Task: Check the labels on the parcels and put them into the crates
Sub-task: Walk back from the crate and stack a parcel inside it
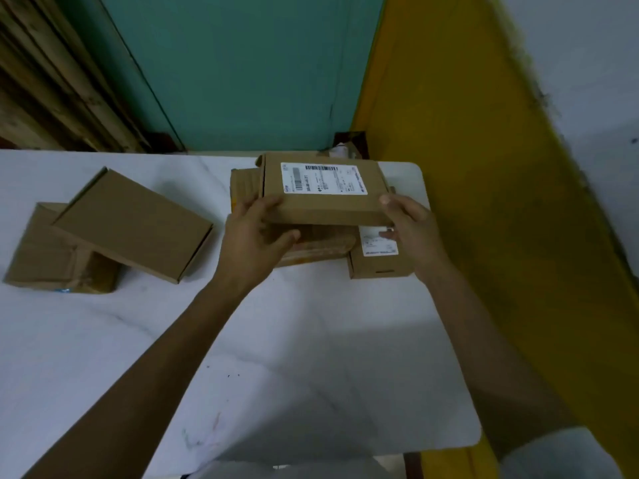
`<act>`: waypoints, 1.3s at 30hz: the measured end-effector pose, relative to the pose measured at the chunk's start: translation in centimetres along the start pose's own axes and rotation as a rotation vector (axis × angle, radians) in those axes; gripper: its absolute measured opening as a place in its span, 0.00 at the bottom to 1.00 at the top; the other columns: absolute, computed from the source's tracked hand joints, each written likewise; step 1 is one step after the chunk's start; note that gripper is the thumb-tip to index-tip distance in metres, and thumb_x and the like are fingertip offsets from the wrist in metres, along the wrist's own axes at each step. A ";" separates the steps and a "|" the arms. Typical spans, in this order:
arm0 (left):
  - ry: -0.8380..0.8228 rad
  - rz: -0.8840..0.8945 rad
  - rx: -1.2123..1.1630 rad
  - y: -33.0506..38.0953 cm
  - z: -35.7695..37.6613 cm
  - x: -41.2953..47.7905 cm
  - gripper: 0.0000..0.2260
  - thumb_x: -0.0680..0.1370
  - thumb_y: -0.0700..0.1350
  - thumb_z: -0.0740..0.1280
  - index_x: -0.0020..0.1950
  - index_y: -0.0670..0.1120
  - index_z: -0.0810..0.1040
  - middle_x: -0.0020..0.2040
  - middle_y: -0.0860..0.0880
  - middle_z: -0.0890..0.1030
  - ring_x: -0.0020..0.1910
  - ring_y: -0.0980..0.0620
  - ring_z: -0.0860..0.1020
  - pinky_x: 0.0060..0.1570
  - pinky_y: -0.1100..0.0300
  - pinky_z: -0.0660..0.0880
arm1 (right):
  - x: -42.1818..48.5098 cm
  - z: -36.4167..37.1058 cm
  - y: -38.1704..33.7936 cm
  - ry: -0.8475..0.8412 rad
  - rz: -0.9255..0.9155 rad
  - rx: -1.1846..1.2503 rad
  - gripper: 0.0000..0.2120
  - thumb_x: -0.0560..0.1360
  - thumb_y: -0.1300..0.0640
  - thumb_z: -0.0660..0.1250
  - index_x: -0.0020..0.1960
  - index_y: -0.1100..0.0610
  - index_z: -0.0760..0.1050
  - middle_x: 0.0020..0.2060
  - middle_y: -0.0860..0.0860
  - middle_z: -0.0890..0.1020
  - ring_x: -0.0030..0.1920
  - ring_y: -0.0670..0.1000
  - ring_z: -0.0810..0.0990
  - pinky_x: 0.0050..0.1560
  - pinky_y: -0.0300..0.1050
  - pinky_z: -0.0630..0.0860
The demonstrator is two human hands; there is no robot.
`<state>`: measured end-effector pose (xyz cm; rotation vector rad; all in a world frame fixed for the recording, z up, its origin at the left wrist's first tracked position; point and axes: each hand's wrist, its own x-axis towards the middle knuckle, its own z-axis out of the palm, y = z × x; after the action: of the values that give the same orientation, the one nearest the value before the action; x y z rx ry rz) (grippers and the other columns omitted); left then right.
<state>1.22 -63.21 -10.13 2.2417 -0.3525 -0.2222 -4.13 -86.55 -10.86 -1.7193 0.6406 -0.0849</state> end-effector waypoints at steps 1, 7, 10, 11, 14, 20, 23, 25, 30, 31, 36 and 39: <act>0.054 0.069 0.085 0.2 -0.4 -0.4 0.26 0.71 0.44 0.75 0.67 0.48 0.72 0.70 0.45 0.67 0.67 0.44 0.67 0.63 0.51 0.69 | -0.7 -0.2 -0.2 -0.043 -0.062 -0.055 0.23 0.73 0.47 0.71 0.66 0.49 0.72 0.59 0.47 0.76 0.58 0.49 0.77 0.50 0.43 0.81; 0.356 0.227 0.031 0.9 -5.1 -2.1 0.30 0.71 0.48 0.74 0.70 0.51 0.66 0.59 0.60 0.73 0.46 0.61 0.72 0.42 0.68 0.72 | -4.5 -0.3 -1.6 0.104 -0.520 -0.440 0.22 0.69 0.56 0.77 0.60 0.57 0.75 0.50 0.48 0.77 0.46 0.47 0.78 0.41 0.35 0.76; 0.476 0.179 -0.211 1.1 -6.8 -3.4 0.27 0.76 0.54 0.66 0.73 0.48 0.63 0.64 0.58 0.71 0.53 0.67 0.73 0.46 0.77 0.70 | -7.0 1.6 -2.5 -0.016 -0.387 -0.138 0.15 0.71 0.48 0.71 0.52 0.55 0.74 0.37 0.42 0.78 0.34 0.40 0.76 0.31 0.31 0.71; 0.496 0.150 -0.272 0.9 -7.1 -4.1 0.24 0.78 0.53 0.63 0.73 0.47 0.63 0.65 0.57 0.71 0.56 0.68 0.72 0.49 0.77 0.69 | -8.0 2.6 -2.6 -0.054 -0.304 -0.011 0.16 0.70 0.45 0.69 0.49 0.56 0.74 0.32 0.42 0.77 0.29 0.40 0.74 0.28 0.33 0.70; 0.515 0.028 -0.556 -0.6 -7.7 -6.5 0.19 0.82 0.47 0.57 0.73 0.48 0.63 0.68 0.53 0.71 0.63 0.65 0.71 0.57 0.70 0.71 | -10.8 6.0 -2.0 -0.114 -0.105 0.201 0.18 0.69 0.40 0.66 0.39 0.57 0.73 0.21 0.46 0.71 0.20 0.44 0.68 0.21 0.35 0.65; 0.744 -0.221 -0.876 -3.4 -9.9 -10.1 0.20 0.82 0.49 0.56 0.74 0.52 0.62 0.69 0.50 0.72 0.66 0.56 0.72 0.61 0.64 0.71 | -15.4 11.9 -0.6 -0.222 0.174 0.287 0.22 0.71 0.37 0.66 0.37 0.58 0.73 0.21 0.53 0.68 0.20 0.48 0.63 0.20 0.37 0.60; 0.712 -0.280 -0.982 -4.7 -10.6 -11.6 0.22 0.82 0.56 0.52 0.76 0.55 0.57 0.74 0.56 0.65 0.70 0.59 0.66 0.70 0.58 0.62 | -17.7 14.9 -0.3 -0.285 0.281 0.303 0.19 0.77 0.41 0.63 0.40 0.57 0.76 0.22 0.52 0.68 0.20 0.47 0.62 0.20 0.38 0.60; 0.689 -0.285 -0.987 -5.5 -10.6 -13.2 0.25 0.81 0.61 0.49 0.77 0.57 0.54 0.76 0.59 0.59 0.73 0.61 0.60 0.73 0.56 0.56 | -19.2 16.6 -0.2 -0.337 0.367 0.492 0.17 0.79 0.43 0.60 0.44 0.55 0.77 0.22 0.51 0.67 0.19 0.46 0.61 0.20 0.37 0.58; 0.374 -0.385 -0.992 -7.9 -11.3 -16.5 0.32 0.76 0.62 0.61 0.77 0.55 0.55 0.75 0.56 0.63 0.73 0.56 0.63 0.70 0.56 0.60 | -21.6 19.1 -0.3 -0.694 0.625 0.996 0.18 0.77 0.53 0.53 0.34 0.59 0.73 0.20 0.49 0.66 0.16 0.46 0.59 0.22 0.38 0.59; 0.230 -0.429 -1.024 -8.1 -11.6 -16.9 0.36 0.72 0.62 0.64 0.77 0.53 0.56 0.74 0.53 0.66 0.71 0.53 0.67 0.69 0.54 0.64 | -22.2 19.6 -0.2 -0.777 0.661 1.048 0.19 0.77 0.52 0.52 0.34 0.59 0.73 0.20 0.50 0.67 0.17 0.46 0.58 0.23 0.38 0.60; -0.033 -0.297 -1.143 -8.0 -11.5 -19.1 0.24 0.70 0.51 0.72 0.66 0.53 0.73 0.59 0.50 0.82 0.57 0.50 0.80 0.47 0.58 0.79 | -25.6 21.5 0.2 -0.995 0.754 0.938 0.21 0.76 0.49 0.54 0.31 0.58 0.73 0.19 0.50 0.68 0.16 0.46 0.64 0.23 0.37 0.61; 0.080 -0.258 -1.128 -7.6 -12.4 -19.8 0.25 0.68 0.49 0.73 0.65 0.55 0.74 0.56 0.51 0.83 0.54 0.50 0.82 0.45 0.57 0.80 | -26.0 21.8 -0.3 -0.859 0.660 0.487 0.17 0.76 0.53 0.58 0.35 0.59 0.79 0.23 0.52 0.72 0.20 0.47 0.69 0.24 0.38 0.64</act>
<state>-12.70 -43.19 -7.27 1.1610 0.1154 -0.3538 -17.39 -55.41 -8.97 -0.8712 0.4440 0.8492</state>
